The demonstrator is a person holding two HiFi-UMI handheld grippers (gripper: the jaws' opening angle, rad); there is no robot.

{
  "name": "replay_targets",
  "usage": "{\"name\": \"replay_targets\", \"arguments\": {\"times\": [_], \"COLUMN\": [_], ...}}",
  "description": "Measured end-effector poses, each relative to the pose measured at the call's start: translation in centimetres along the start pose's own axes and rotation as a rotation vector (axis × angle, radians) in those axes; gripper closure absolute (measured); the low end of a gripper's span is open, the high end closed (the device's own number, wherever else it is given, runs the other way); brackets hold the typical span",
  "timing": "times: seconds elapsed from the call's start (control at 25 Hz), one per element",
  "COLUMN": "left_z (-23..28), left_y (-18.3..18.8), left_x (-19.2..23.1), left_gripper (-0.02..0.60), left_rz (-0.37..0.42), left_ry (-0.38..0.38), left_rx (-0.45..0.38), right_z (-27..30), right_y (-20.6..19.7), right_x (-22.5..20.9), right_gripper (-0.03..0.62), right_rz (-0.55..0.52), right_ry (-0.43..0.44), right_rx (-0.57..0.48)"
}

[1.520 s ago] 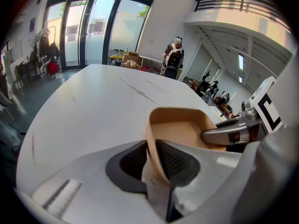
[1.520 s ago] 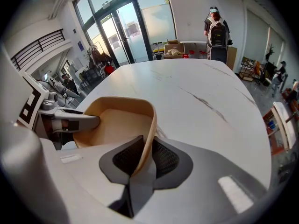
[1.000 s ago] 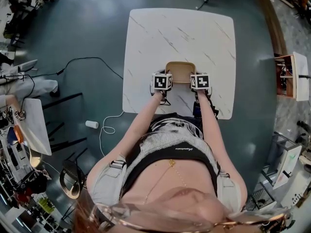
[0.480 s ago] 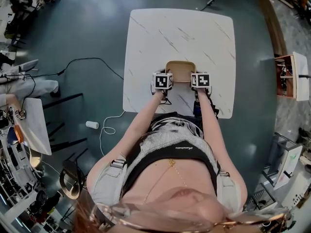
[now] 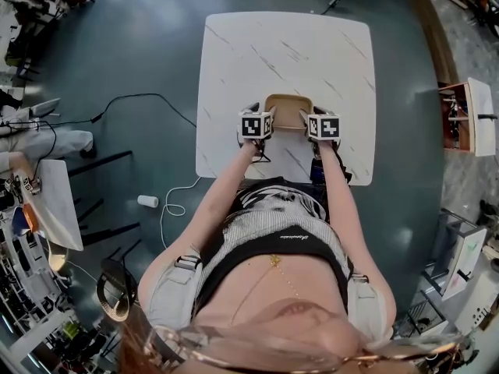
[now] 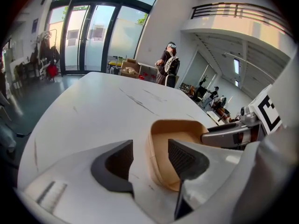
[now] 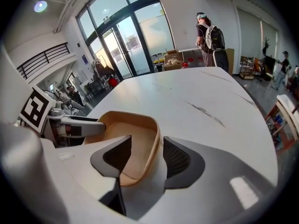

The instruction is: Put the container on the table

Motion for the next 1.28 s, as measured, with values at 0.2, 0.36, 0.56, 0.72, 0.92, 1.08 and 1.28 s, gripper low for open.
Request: {"name": "replay_targets", "arguments": {"times": [0.2,0.36,0.56,0.72,0.92,1.08,1.28], "left_z": [-1.1,-1.9,-3.1,-4.4,-6.0,-7.4,-8.9], "left_y": [0.7,1.1,1.5,2.5,3.8,4.6,5.2], "left_x": [-0.4,-0.6,-0.9,-1.3,-2.7,-3.7,-4.8], "left_gripper": [0.356,0.355,0.342,0.342,0.342,0.343,0.35], "left_rz": [0.008,0.012,0.011,0.03,0.054,0.065,0.073], "left_ry": [-0.006,-0.018,-0.033,-0.05,-0.063,-0.089,-0.131], "left_rx": [-0.043,-0.066,-0.106,-0.157,-0.216,-0.256,-0.294], "right_z": [-0.9,-2.0,-3.6,-5.2,-8.0,-9.9,-11.2], "right_y": [0.1,0.5,1.1,2.2,3.4,4.1,4.3], "right_x": [-0.1,-0.4,-0.8,-0.5,-0.1,0.9,2.2], "right_gripper": [0.333,0.321,0.315,0.322,0.333,0.344,0.366], "right_rz": [0.005,-0.004,-0.008,-0.063,-0.142,-0.164,-0.205], "right_ry": [0.016,0.017,0.043,0.1,0.126,0.131,0.139], "right_rx": [-0.03,-0.064,-0.147,-0.233,-0.31,-0.367,-0.398]}}
Point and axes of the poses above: the fingertips, and each gripper's own axes: z forward along the fingers, x to its left, y out of its top, the point moved 8 cm from there along -z, backward along the fingers, and after that the axes turned 3 degrees about -x, right-handed, at the moved point
